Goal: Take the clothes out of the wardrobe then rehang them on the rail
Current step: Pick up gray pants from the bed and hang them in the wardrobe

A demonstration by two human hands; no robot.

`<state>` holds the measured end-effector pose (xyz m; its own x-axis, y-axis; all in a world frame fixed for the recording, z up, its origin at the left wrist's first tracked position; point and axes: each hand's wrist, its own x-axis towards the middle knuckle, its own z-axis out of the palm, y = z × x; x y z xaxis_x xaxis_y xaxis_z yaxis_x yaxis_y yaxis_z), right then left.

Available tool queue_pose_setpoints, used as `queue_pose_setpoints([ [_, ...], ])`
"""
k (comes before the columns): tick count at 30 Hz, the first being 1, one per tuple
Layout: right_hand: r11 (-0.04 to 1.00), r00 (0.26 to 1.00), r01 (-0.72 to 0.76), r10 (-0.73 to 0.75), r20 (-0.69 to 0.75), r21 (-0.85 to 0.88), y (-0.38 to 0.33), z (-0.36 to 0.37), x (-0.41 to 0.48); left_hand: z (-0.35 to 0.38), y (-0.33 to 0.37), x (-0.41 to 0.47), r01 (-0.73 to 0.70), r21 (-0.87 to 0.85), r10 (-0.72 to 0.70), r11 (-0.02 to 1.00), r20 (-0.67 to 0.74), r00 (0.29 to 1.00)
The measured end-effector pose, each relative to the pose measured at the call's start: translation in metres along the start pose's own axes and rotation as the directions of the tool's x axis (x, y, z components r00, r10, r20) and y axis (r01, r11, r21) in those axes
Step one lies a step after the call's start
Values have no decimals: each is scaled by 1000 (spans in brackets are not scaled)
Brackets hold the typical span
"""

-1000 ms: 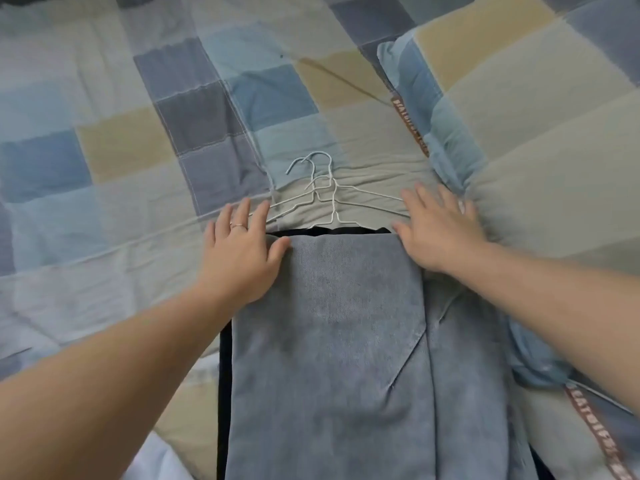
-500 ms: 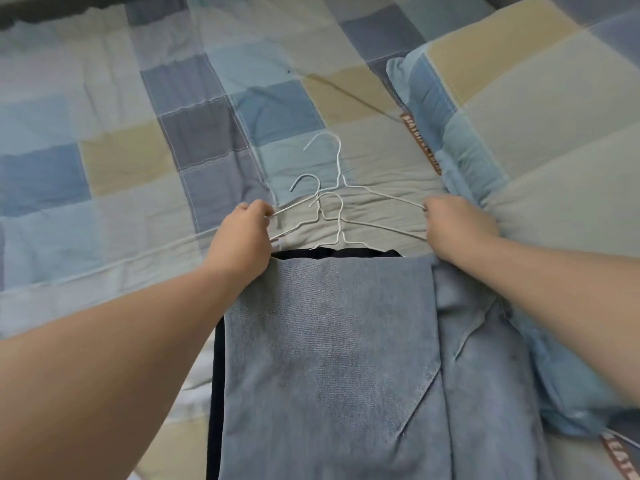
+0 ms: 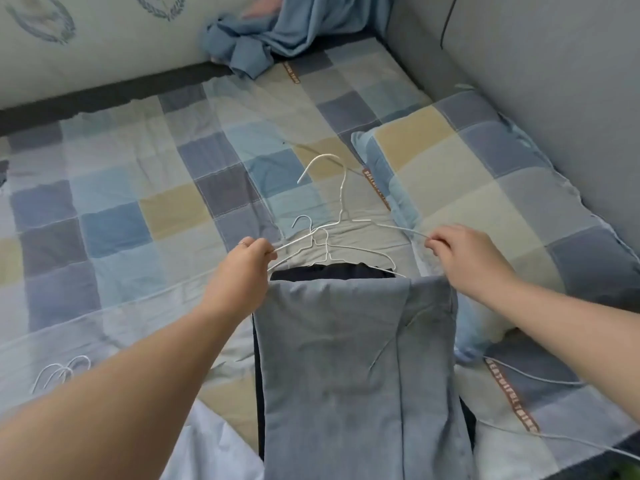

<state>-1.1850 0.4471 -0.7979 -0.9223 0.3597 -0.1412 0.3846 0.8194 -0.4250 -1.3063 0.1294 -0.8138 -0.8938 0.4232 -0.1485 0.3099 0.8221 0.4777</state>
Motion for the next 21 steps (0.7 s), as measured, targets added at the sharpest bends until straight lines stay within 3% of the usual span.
queue_pose_setpoints([
  [6, 995, 994, -84, 87, -62, 50, -53, -84, -154, -79, 40, -103, -104, -94, 108, 990, 37, 993],
  [11, 963, 953, -252, 265, -151, 98, -99, -131, -300, -133, 74, -194, -212, -235, 222, 949, 13, 975],
  [21, 818, 686, -396, 565, -458, 416, -167, -174, -532, -192, 140, -325, -487, -343, 504, 803, -44, 863],
])
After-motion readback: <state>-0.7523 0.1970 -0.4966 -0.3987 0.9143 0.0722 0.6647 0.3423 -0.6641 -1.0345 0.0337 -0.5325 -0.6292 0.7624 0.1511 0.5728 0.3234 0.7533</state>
